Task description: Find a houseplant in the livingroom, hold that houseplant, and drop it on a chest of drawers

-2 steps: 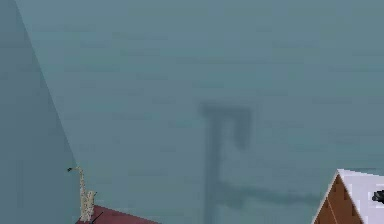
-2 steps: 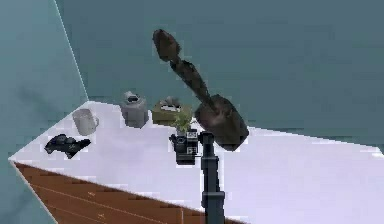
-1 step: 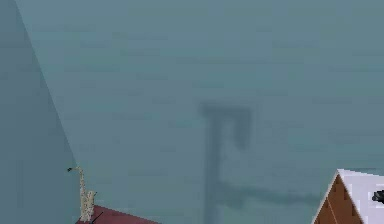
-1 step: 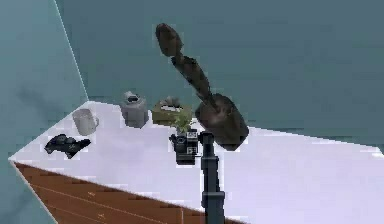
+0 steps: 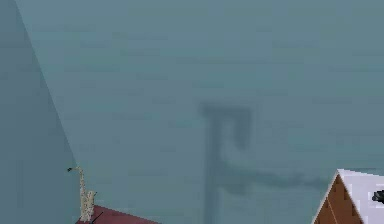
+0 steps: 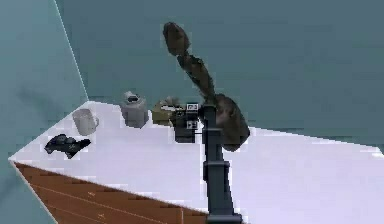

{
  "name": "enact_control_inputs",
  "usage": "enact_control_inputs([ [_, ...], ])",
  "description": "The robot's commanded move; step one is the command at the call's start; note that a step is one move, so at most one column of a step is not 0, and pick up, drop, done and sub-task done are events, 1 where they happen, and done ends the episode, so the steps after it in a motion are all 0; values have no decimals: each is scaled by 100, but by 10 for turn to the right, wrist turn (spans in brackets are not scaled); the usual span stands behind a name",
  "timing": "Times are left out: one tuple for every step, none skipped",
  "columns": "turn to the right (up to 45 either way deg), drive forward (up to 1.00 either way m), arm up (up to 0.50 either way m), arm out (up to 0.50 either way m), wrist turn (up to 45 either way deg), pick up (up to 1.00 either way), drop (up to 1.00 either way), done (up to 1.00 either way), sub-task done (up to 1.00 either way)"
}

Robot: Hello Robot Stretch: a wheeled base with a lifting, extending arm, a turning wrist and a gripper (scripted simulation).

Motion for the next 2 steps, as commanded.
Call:
enact_control_inputs([
  [0,0,0,-8,0,0,0,0,0],
  [0,0,0,0,0,0,0,100,0],
])
